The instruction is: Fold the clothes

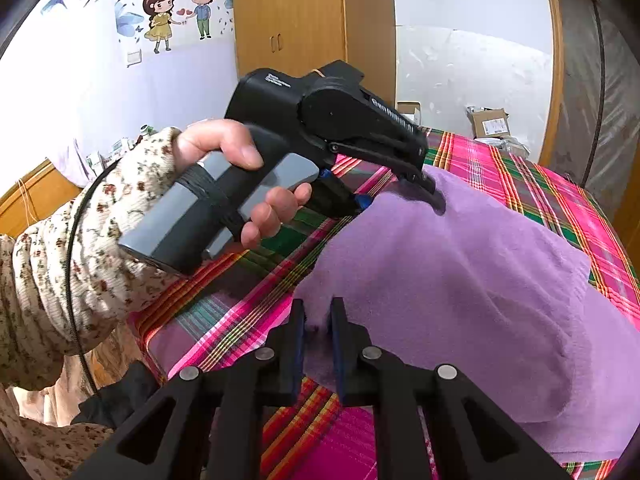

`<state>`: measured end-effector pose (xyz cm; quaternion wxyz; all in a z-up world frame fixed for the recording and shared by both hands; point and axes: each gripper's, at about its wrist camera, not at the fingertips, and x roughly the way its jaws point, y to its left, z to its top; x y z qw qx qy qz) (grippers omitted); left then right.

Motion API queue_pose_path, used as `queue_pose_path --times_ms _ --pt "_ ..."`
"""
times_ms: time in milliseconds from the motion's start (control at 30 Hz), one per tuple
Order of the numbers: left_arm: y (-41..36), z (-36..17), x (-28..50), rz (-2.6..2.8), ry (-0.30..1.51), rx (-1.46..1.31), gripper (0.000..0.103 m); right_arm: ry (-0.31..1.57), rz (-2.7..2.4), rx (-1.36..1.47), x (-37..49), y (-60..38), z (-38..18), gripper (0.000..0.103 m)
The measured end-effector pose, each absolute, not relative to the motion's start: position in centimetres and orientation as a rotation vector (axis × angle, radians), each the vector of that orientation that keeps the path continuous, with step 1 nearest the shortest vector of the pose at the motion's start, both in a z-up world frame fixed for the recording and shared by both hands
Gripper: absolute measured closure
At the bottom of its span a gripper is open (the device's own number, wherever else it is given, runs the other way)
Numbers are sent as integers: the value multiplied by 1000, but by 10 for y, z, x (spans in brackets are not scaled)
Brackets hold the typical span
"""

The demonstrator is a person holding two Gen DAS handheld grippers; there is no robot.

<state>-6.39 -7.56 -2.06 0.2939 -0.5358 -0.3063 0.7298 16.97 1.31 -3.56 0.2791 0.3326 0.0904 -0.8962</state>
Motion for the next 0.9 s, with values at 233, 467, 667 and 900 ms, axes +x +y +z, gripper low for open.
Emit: queue_pose_path --times_ms 233,467,667,900 --pt "-78 -17 -64 1994 -779 -1385 91 256 -2401 901 170 5 -33 92" --pt "-101 -7 -65 2032 -796 -1340 92 265 -2379 884 171 -11 -26 93" --pt "-138 -1 -50 2085 -784 -1340 92 268 -2318 857 173 -28 -21 93" --pt "-182 1 -33 2175 -781 -1361 92 275 -2195 842 176 -61 -20 93"
